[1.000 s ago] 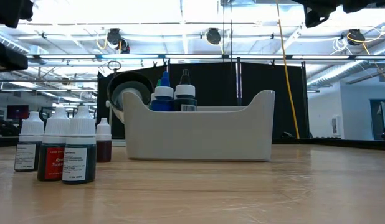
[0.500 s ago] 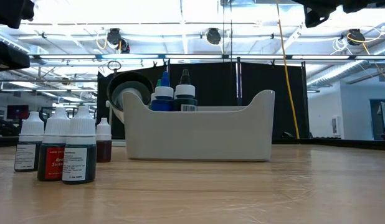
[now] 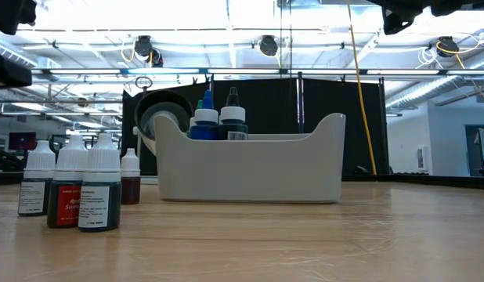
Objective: Pick & Place food coloring
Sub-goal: Put the orange food coloring bottle into the gray bin
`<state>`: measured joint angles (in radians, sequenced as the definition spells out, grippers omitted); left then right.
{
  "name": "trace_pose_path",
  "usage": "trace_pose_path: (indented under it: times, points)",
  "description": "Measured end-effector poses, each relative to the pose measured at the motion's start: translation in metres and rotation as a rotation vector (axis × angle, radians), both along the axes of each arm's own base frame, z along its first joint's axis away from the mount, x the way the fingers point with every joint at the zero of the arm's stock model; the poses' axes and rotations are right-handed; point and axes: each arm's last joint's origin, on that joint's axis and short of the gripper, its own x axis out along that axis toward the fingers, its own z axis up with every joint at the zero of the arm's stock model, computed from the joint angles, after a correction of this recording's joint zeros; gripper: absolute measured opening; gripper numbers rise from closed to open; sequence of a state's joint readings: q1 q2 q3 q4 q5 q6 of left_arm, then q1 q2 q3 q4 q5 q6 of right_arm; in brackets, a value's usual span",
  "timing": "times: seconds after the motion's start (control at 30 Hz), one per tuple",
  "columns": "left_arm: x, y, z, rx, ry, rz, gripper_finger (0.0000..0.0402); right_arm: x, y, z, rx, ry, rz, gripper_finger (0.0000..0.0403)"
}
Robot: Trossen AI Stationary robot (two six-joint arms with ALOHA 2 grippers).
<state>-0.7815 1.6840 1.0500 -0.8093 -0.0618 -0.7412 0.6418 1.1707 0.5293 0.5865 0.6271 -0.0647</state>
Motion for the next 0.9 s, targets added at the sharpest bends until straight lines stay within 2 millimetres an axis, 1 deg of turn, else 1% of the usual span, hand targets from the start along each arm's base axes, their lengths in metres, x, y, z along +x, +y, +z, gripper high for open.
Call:
trace_pose_path:
  times: [0.63,0.9]
  points:
    - [0.004,0.0036,0.0,-0.003,0.001,-0.027,0.0175,0.0,0.0,0.0001,0.001,0.0,0.0,0.0004]
    - [0.0076,0.0032,-0.0032,-0.013,0.0,-0.029,0.0175,0.0001,0.0,0.0001,0.001,0.0,0.0,0.0004]
